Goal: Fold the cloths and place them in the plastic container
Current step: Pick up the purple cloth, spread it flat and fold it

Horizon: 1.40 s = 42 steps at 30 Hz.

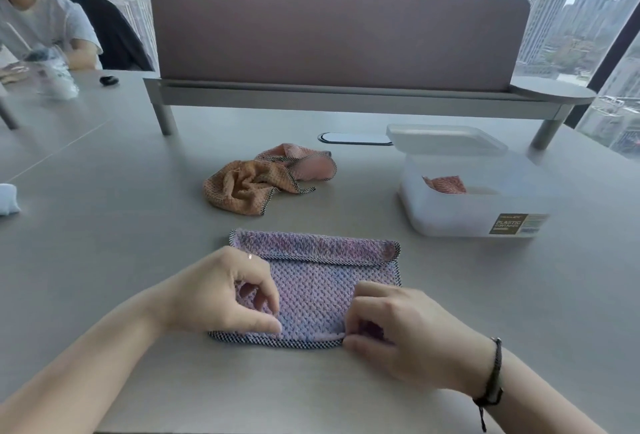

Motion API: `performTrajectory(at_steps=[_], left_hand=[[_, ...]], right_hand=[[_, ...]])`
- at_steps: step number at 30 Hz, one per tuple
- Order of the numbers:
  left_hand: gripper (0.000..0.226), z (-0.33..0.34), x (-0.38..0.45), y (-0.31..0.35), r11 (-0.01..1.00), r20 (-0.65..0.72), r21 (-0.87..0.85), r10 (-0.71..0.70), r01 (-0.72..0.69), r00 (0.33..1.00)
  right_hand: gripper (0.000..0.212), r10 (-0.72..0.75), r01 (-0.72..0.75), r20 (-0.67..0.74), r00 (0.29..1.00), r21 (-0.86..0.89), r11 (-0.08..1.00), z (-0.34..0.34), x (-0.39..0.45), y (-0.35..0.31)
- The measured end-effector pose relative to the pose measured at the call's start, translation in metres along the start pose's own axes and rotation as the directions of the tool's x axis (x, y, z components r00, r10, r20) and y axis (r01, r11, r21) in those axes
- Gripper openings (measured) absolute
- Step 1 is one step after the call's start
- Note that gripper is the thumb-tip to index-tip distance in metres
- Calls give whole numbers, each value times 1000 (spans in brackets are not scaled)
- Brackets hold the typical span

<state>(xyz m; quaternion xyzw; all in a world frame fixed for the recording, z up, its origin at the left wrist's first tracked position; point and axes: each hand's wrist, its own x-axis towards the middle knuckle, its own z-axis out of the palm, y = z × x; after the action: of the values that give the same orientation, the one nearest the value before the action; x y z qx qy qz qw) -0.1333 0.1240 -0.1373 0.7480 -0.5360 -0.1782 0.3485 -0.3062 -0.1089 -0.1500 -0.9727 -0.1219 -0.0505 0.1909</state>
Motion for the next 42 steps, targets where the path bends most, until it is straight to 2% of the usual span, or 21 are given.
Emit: performTrajectory(at_steps=[3, 6, 9, 11, 13, 16, 18, 20, 23, 24, 26, 27, 29, 31, 32, 35, 38, 40, 42], left_hand=[[37, 11, 4, 13, 981, 56, 189, 33, -43, 998], [50, 24, 10, 24, 872, 17, 482, 90, -87, 996], [25, 31, 14, 26, 842, -48, 533, 132, -86, 990], [18, 26, 15, 24, 865, -97, 501, 59, -3, 994], [21, 16, 12, 20, 924, -113, 371, -58, 97, 992], [23, 1, 8, 14, 974, -99, 148, -157, 171, 983], [14, -5, 6, 8, 983, -112, 73, -159, 168, 981], [3, -8, 5, 3, 985, -140, 10, -167, 170, 976], [32, -11, 2, -1, 987, -180, -14, -161, 161, 970], [34, -13, 1, -4, 988, -181, -9, -151, 152, 972], [19, -15, -1, -10, 987, -182, -45, -161, 155, 970], [21, -17, -2, -11, 984, -178, -77, -169, 158, 969], [39, -21, -5, -14, 978, -179, -116, -195, 176, 964], [27, -25, -5, -17, 969, -214, -146, -226, 198, 950], [19, -26, -3, -20, 967, -234, -138, -242, 215, 942], [22, -26, 2, -26, 963, -268, -60, -271, 265, 924], [14, -21, 7, -28, 959, -266, -38, -281, 281, 922], [12, -16, 10, -28, 964, -269, 8, -254, 266, 929], [13, -13, 12, -27, 967, -269, 52, -225, 248, 936]], right_hand=[[14, 25, -25, -2, 1000, 16, 1000, 2, 4, -3], [16, 126, -112, -62, 990, 189, 976, 2, 7, -3], [16, 230, -179, -121, 966, 332, 926, 1, 10, 0], [16, 267, -197, -144, 953, 376, 905, 1, 9, 1], [16, 292, -207, -162, 943, 400, 893, 2, 6, 2], [48, 311, -238, -137, 941, 390, 890, 5, 1, 0], [63, 307, -269, -149, 940, 230, 935, 11, 0, -4], [52, 259, -254, -228, 939, 51, 966, 17, 0, -9], [36, 255, -281, -337, 906, -29, 959, 18, -2, -12], [33, 276, -303, -360, 891, -22, 953, 15, -4, -10], [29, 343, -363, -358, 868, 14, 932, 4, -10, -5], [26, 376, -380, -337, 863, 56, 923, -4, -13, -2], [22, 446, -377, -299, 844, 262, 888, -18, -17, 6], [26, 525, -347, -264, 809, 506, 790, -32, -16, 16], [27, 557, -344, -248, 792, 572, 744, -34, -15, 22], [22, 630, -411, -184, 754, 616, 672, -27, -10, 36], [16, 662, -423, -157, 733, 657, 624, -15, -8, 39], [9, 646, -380, -176, 743, 684, 623, -16, -5, 34], [17, 617, -365, -182, 766, 666, 650, -16, -2, 30]])
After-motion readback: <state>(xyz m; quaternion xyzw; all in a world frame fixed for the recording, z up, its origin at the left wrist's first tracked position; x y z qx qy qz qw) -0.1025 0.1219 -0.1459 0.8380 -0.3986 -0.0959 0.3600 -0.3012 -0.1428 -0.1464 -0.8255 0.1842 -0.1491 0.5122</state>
